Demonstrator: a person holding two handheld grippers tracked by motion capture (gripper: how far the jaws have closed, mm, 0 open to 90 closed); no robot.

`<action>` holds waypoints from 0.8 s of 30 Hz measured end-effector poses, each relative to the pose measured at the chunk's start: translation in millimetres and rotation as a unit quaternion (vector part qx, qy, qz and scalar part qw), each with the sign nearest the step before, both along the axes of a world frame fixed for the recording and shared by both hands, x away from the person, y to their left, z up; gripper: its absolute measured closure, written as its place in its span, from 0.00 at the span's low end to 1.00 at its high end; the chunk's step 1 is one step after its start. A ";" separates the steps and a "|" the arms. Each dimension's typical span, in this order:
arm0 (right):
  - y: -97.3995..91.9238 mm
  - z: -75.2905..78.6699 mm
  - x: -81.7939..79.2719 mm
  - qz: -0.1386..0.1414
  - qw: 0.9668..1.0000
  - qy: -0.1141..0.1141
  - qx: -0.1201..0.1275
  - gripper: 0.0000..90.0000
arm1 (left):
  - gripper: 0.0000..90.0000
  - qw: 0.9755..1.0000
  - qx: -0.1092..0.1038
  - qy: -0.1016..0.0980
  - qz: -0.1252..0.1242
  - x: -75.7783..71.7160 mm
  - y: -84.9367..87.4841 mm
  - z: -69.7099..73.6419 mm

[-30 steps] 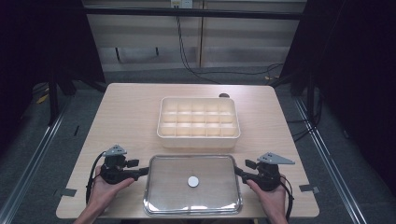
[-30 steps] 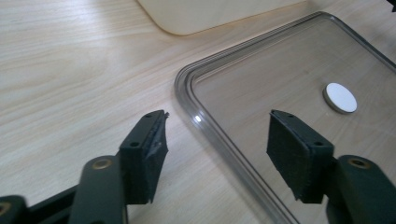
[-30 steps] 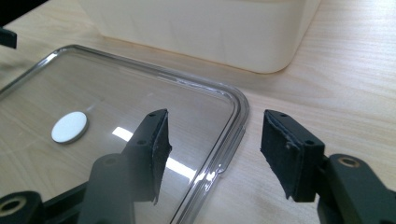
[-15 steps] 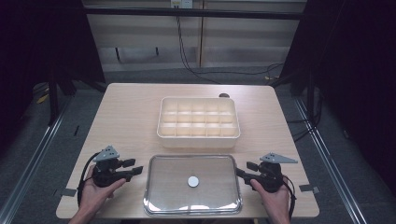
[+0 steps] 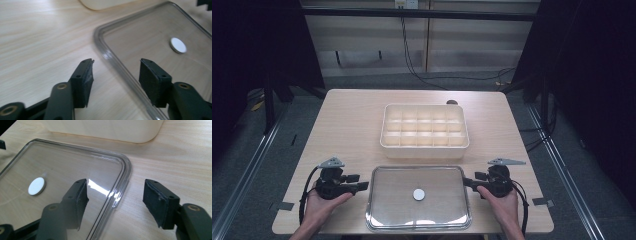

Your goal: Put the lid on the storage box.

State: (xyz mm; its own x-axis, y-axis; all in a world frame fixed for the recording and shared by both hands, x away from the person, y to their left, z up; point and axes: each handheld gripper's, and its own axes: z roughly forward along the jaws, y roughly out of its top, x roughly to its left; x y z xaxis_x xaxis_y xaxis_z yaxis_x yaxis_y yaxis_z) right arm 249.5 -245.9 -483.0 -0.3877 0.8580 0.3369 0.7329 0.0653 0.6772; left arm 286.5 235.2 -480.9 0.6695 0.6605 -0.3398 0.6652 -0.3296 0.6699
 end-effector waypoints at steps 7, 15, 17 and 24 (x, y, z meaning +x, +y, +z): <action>8.4 -10.8 -1.0 0.001 1.000 0.007 -0.013 0.52 | 0.55 0.999 0.025 0.000 -0.041 -9.0 -13.3 -4.8; 14.9 -14.0 -4.1 -0.004 0.999 0.006 -0.038 0.54 | 0.61 0.998 0.031 0.007 -0.045 -11.2 -18.0 -9.4; 16.8 -14.5 -5.5 -0.007 0.999 0.010 -0.042 0.54 | 0.62 0.998 0.036 0.011 -0.048 -12.4 -19.6 -12.3; 24.8 -16.4 -8.4 -0.006 1.000 0.006 -0.027 0.52 | 0.73 0.998 0.041 0.009 -0.044 -13.2 -21.5 -12.6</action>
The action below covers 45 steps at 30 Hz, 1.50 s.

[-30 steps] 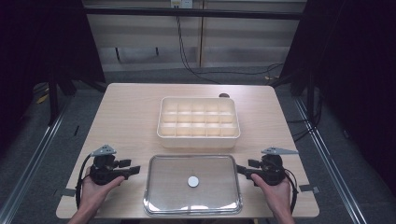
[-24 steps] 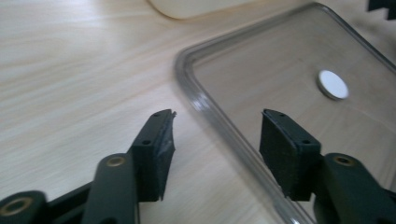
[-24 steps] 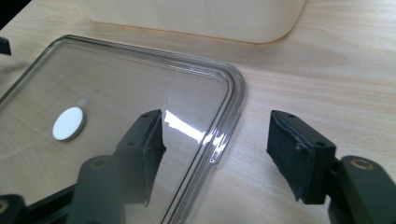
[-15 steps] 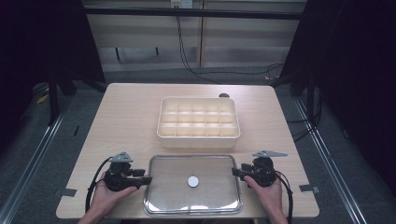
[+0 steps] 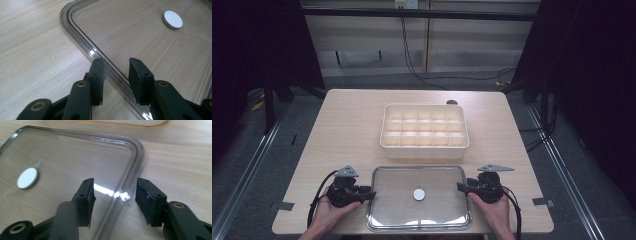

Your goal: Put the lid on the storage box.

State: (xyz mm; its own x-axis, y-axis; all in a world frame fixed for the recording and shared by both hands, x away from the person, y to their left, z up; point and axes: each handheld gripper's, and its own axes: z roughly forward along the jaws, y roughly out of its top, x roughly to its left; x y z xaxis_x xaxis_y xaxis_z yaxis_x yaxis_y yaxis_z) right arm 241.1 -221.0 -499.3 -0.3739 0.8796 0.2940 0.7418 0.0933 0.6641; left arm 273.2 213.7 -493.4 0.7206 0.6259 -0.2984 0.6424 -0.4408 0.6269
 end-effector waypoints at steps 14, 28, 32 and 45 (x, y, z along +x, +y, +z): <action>-18.7 -7.9 0.5 -0.052 0.985 0.056 0.153 0.50 | 0.73 1.000 0.006 -0.002 -0.001 -0.3 -1.2 0.8; -20.9 -6.7 -0.4 -0.017 0.980 0.075 0.182 0.63 | 0.74 1.000 0.006 0.000 -0.001 0.0 -0.5 0.7; -19.0 -7.6 -2.2 0.010 0.979 0.088 0.184 0.62 | 0.75 1.000 0.006 -0.002 0.002 -0.2 -0.2 0.6; -15.0 -7.3 4.3 0.039 0.981 0.082 0.174 0.70 | 0.61 1.000 -0.002 -0.001 0.012 2.4 0.9 0.4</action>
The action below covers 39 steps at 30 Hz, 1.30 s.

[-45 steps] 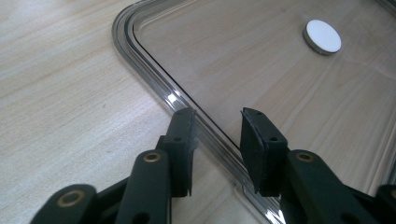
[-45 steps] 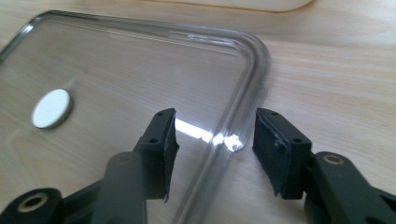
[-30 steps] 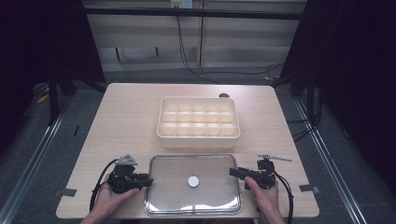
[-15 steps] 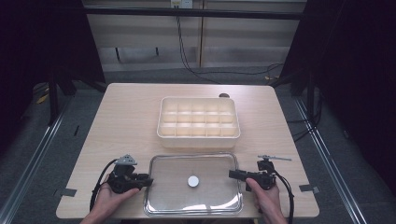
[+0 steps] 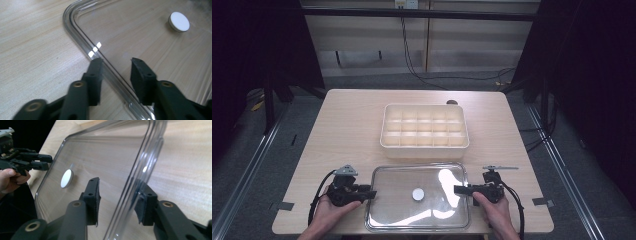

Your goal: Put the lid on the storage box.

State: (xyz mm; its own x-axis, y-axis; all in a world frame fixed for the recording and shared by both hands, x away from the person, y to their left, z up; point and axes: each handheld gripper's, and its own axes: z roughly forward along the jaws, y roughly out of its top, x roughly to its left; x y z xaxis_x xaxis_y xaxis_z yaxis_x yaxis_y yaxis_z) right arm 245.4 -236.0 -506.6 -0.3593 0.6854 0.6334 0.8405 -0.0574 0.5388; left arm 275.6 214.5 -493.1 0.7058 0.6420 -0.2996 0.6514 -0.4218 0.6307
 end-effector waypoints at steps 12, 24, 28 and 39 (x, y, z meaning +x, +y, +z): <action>-0.2 -3.6 1.0 0.011 0.999 0.006 0.052 0.72 | 0.64 1.000 0.014 -0.019 0.017 0.1 4.3 -0.3; 4.0 6.8 -1.0 0.040 0.994 -0.059 0.087 0.78 | 0.54 1.000 -0.005 -0.008 0.013 2.0 4.4 -1.5; 2.7 6.2 -0.7 0.041 0.993 -0.062 0.096 0.80 | 0.45 1.000 -0.013 0.002 0.017 3.4 7.2 -1.2; 0.1 8.9 -1.8 0.036 0.992 -0.070 0.098 0.80 | 0.35 0.999 -0.041 0.028 0.007 5.4 9.6 -2.4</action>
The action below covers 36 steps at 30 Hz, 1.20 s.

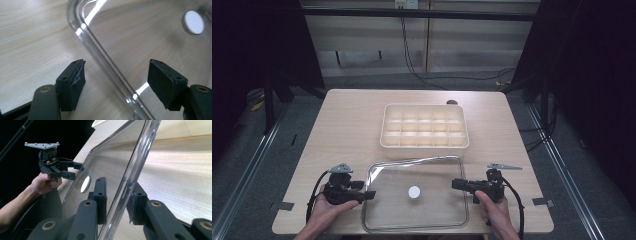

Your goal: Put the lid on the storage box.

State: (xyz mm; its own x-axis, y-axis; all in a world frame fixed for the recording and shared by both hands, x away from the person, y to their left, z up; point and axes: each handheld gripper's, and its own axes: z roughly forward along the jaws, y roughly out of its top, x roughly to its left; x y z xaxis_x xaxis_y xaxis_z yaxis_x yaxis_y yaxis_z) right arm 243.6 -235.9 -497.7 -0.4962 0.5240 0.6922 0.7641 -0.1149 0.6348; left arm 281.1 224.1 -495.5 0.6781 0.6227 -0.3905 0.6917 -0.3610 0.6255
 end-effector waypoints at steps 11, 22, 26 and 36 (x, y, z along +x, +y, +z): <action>0.0 0.1 -0.4 -0.004 1.000 0.004 -0.017 0.80 | 0.48 0.999 -0.024 0.020 -0.019 1.4 -1.2 -0.2; 3.9 8.1 -2.7 -0.036 0.996 -0.002 -0.082 0.71 | 0.62 0.999 -0.045 -0.017 -0.012 -4.1 2.1 10.3; 4.1 8.2 -2.5 -0.045 0.994 0.003 -0.095 0.69 | 0.66 0.998 -0.054 -0.028 -0.015 -4.2 2.7 15.7; 7.5 13.5 -4.2 -0.058 0.991 -0.003 -0.121 0.64 | 0.69 0.998 -0.054 -0.043 -0.012 -3.6 -0.2 22.1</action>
